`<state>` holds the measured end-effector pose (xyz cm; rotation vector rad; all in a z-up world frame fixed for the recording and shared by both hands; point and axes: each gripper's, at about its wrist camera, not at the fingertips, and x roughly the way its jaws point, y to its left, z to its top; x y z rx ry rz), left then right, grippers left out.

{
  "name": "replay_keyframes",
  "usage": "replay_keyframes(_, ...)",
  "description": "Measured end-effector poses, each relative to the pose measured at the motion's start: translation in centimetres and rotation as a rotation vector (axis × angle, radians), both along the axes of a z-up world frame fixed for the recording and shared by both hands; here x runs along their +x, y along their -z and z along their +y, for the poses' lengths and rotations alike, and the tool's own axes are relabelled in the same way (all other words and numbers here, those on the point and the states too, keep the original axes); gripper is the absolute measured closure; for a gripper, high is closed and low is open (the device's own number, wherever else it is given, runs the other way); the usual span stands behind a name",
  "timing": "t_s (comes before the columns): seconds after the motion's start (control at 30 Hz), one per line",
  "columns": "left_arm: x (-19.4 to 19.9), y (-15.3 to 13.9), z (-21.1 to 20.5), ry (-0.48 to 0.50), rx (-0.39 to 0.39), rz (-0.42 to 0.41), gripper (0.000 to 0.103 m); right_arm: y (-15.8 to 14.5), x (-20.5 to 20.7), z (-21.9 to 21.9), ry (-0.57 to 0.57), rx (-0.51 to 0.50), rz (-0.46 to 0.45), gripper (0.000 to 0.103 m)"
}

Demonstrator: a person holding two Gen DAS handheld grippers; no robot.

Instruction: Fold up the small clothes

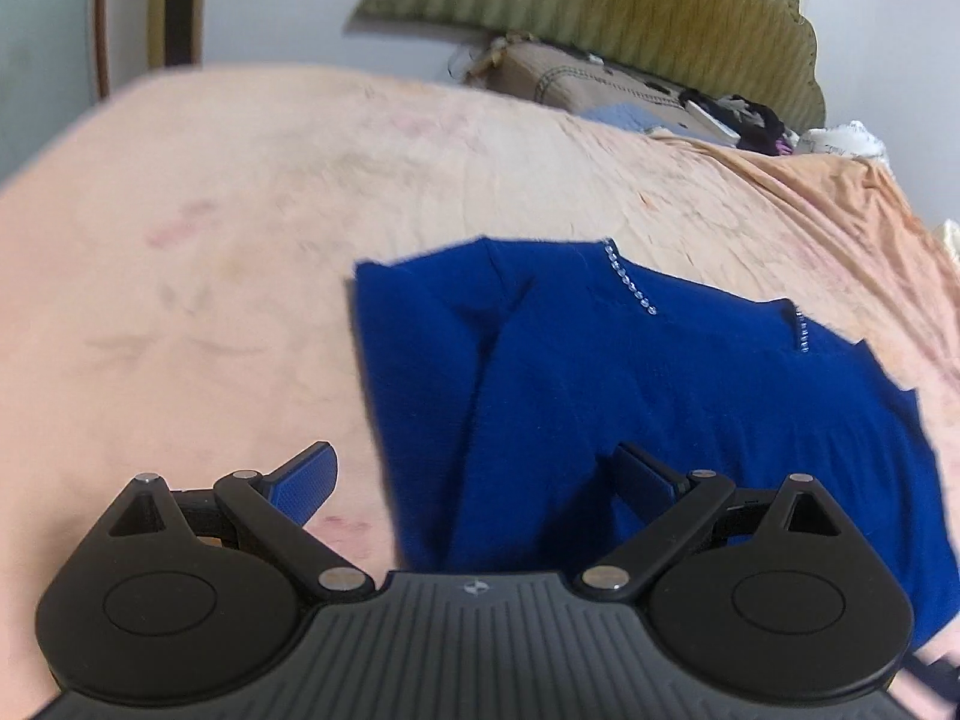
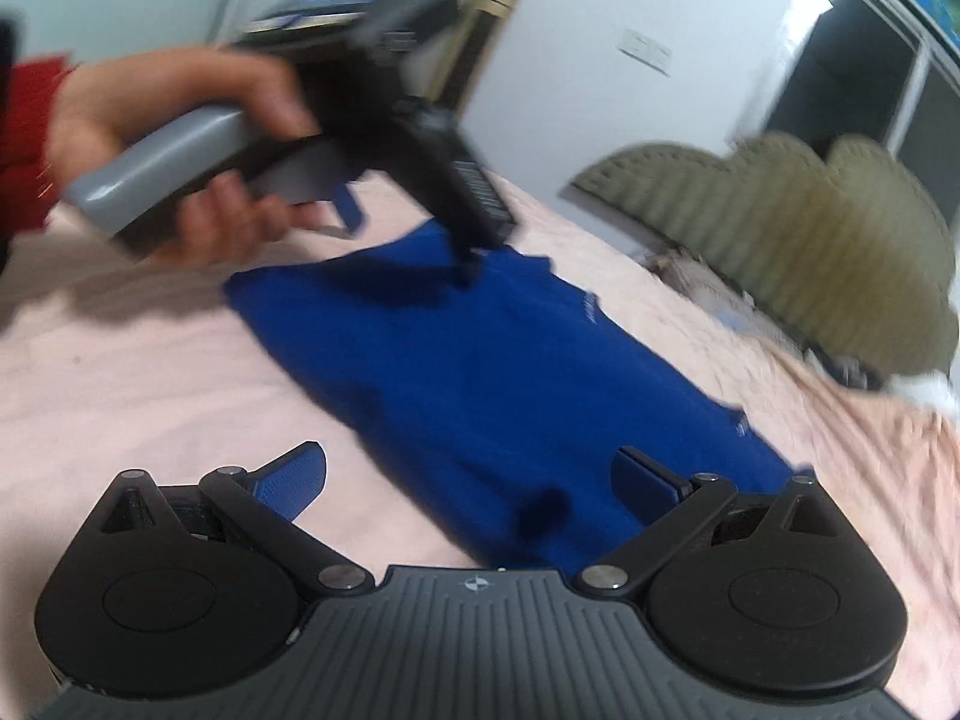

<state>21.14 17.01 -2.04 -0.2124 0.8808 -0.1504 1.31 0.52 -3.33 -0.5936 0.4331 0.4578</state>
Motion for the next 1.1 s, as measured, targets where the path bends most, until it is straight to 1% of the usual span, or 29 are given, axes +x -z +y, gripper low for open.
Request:
replay_keyframes(0.03,0.5,0.1,0.1,0.015,-0.007,0.018,0.004,0.5,-0.2,0.9,-0.011,-0.034,-0.023,0.002)
replay_keyframes(0.13,1.7,0.3,0.4,0.039,-0.026,0.036,0.004,1.2,-0.6,2.6,-0.024,-0.089,-0.106,0.001)
replay_keyframes(0.2,2.5,0.3,0.7,0.046,-0.057,0.042,0.004,1.4,-0.3,3.6,-0.023,-0.105,-0.138,0.001)
replay_keyframes(0.37,5.0,0.4,0.8,0.066,-0.107,0.049,0.004,1.6,1.6,5.3,-0.006,-0.086,-0.151,0.001)
replay_keyframes(0.47,6.5,0.3,0.1,0.091,-0.09,0.063,0.004,1.7,2.9,6.4,-0.001,-0.081,-0.153,0.003)
replay_keyframes(0.57,7.7,0.4,-0.1,0.071,-0.109,0.06,0.004,2.0,4.3,7.5,0.005,-0.081,-0.16,0.004)
replay_keyframes(0.6,8.0,0.4,-0.1,0.06,-0.12,0.056,0.004,2.0,4.7,7.8,0.003,-0.082,-0.159,0.005)
replay_keyframes(0.63,8.3,0.5,0.0,0.05,-0.131,0.049,0.004,2.0,4.9,8.0,-0.004,-0.084,-0.16,0.009)
replay_keyframes(0.7,8.7,0.6,-0.2,0.048,-0.143,0.034,0.005,2.1,5.1,8.5,-0.021,-0.092,-0.167,0.014)
replay_keyframes(0.77,8.9,0.6,-0.6,0.046,-0.113,0.015,0.012,2.3,5.4,9.0,-0.039,-0.099,-0.17,0.021)
replay_keyframes(0.8,8.9,0.6,-0.9,0.044,-0.087,0.008,0.025,2.3,5.3,9.2,-0.05,-0.106,-0.169,0.028)
replay_keyframes(0.83,8.9,0.5,-1.2,0.041,-0.054,0.003,0.043,2.5,5.1,9.5,-0.064,-0.115,-0.171,0.038)
replay_keyframes(0.87,9.0,0.4,-1.6,0.036,-0.016,0.003,0.051,2.7,5.0,9.6,-0.077,-0.13,-0.176,0.044)
replay_keyframes(0.9,9.1,0.3,-1.7,0.028,0.007,0.006,0.061,2.9,4.7,9.9,-0.094,-0.15,-0.184,0.057)
replay_keyframes(0.93,9.1,0.3,-1.8,0.021,0.016,0.013,0.074,3.2,4.2,10.3,-0.114,-0.182,-0.197,0.072)
replay_keyframes(0.97,9.2,0.2,-1.9,0.023,0.013,0.025,0.081,3.6,3.8,10.7,-0.131,-0.214,-0.209,0.08)
replay_keyframes(1.0,9.2,0.2,-1.9,0.022,-0.002,0.039,0.086,4.0,3.3,11.1,-0.15,-0.247,-0.224,0.093)
replay_keyframes(1.03,9.1,0.1,-2.0,0.01,0.003,0.038,0.087,4.2,2.9,11.3,-0.161,-0.264,-0.245,0.094)
replay_keyframes(1.1,8.7,-0.2,-2.5,0.003,0.033,0.033,0.089,3.9,2.5,10.9,-0.176,-0.239,-0.25,0.099)
